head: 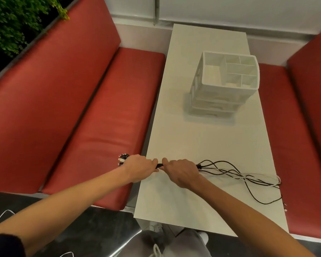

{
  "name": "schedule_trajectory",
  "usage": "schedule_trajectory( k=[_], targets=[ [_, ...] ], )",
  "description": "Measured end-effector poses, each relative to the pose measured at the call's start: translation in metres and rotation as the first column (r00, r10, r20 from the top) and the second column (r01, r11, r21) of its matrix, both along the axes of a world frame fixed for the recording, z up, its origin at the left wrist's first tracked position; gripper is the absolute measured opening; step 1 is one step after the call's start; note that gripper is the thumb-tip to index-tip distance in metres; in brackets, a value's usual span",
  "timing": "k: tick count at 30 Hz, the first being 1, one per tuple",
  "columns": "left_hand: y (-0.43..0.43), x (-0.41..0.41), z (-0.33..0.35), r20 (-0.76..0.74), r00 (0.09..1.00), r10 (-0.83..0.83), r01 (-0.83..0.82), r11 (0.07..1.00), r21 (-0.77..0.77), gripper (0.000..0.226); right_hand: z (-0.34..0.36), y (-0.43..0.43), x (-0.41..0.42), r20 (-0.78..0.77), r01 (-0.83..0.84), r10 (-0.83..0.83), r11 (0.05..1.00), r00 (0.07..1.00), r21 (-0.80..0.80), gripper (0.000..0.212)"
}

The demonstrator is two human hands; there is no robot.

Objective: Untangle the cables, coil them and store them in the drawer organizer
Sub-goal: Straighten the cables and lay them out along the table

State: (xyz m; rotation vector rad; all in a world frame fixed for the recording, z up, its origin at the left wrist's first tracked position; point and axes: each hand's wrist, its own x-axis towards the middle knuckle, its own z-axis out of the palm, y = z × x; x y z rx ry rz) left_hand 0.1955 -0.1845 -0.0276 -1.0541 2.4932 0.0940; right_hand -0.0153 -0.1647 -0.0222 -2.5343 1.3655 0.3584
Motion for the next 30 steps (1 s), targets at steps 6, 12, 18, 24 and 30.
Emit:
schedule_trajectory(
  k=[6,12,18,24,30],
  targets=[
    [-0.001,0.004,-0.009,0.042,0.977,0.211,-0.213,0.975,0.060,0.021,-0.005,-0.013,0.009,-0.015,0.024,-0.023,0.998,1.000,0.050,0.042],
    [-0.002,0.015,0.007,-0.103,0.923,0.370,-0.323,0.893,0.313,0.052,-0.008,-0.015,-0.003,0.285,0.148,-0.265,0.916,0.921,0.373,0.049],
    [-0.002,0.017,0.013,-0.162,0.932,0.325,-0.270,0.918,0.291,0.044,-0.020,-0.013,-0.010,0.399,0.089,-0.213,0.948,0.892,0.307,0.032],
    [-0.004,0.007,0.000,-0.135,0.977,0.164,-0.172,0.984,-0.050,0.041,-0.026,-0.006,0.001,0.206,0.073,-0.046,0.990,0.977,-0.125,0.030],
    [-0.004,0.017,-0.020,-0.060,0.997,0.042,-0.048,0.994,-0.103,0.038,-0.039,-0.001,-0.011,0.088,-0.043,0.050,0.996,0.995,-0.073,0.034]
  ],
)
